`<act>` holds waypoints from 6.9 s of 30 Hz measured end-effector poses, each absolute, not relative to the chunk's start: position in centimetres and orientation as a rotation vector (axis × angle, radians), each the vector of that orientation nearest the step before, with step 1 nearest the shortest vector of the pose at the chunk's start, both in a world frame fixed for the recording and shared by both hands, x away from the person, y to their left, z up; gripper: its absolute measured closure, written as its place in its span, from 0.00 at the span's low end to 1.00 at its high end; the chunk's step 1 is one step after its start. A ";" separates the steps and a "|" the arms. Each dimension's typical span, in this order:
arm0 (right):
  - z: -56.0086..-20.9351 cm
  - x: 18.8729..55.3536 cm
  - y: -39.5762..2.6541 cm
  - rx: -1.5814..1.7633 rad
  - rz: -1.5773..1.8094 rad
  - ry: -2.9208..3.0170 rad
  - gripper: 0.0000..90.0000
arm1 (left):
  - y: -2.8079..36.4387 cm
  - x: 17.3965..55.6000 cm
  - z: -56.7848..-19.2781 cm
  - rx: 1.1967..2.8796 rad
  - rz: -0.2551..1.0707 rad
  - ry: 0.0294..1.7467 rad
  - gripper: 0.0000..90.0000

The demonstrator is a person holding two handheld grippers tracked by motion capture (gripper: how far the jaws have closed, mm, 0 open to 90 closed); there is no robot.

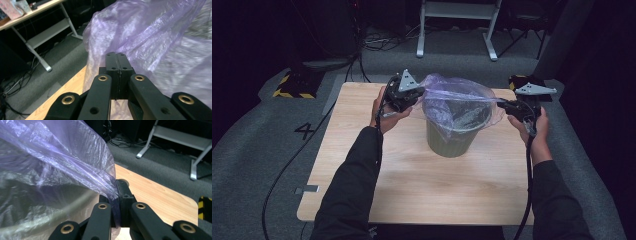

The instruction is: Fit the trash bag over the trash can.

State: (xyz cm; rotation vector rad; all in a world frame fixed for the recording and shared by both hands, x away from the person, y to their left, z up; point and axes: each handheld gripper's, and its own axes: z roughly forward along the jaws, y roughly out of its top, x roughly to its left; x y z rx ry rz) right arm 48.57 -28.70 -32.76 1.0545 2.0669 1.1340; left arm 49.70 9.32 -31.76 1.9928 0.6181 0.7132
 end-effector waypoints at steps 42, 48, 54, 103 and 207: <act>-33.7 49.0 -29.3 1.093 1.093 2.102 1.00 | 12.9 40.4 -32.3 1.884 0.640 0.475 0.26; -33.5 48.7 -28.9 1.081 1.083 2.110 1.00 | 8.8 38.0 -32.6 1.944 0.556 0.358 0.23; -33.4 48.4 -28.7 1.071 1.071 2.116 1.00 | 4.4 37.4 -33.5 1.984 0.543 0.331 0.18; -30.3 40.8 -24.7 0.511 1.033 2.072 0.84 | 4.7 38.9 -35.8 2.087 0.631 0.431 1.00; -35.6 53.4 -27.6 1.166 0.953 2.072 1.00 | 10.0 52.8 -34.4 1.807 0.412 0.767 1.00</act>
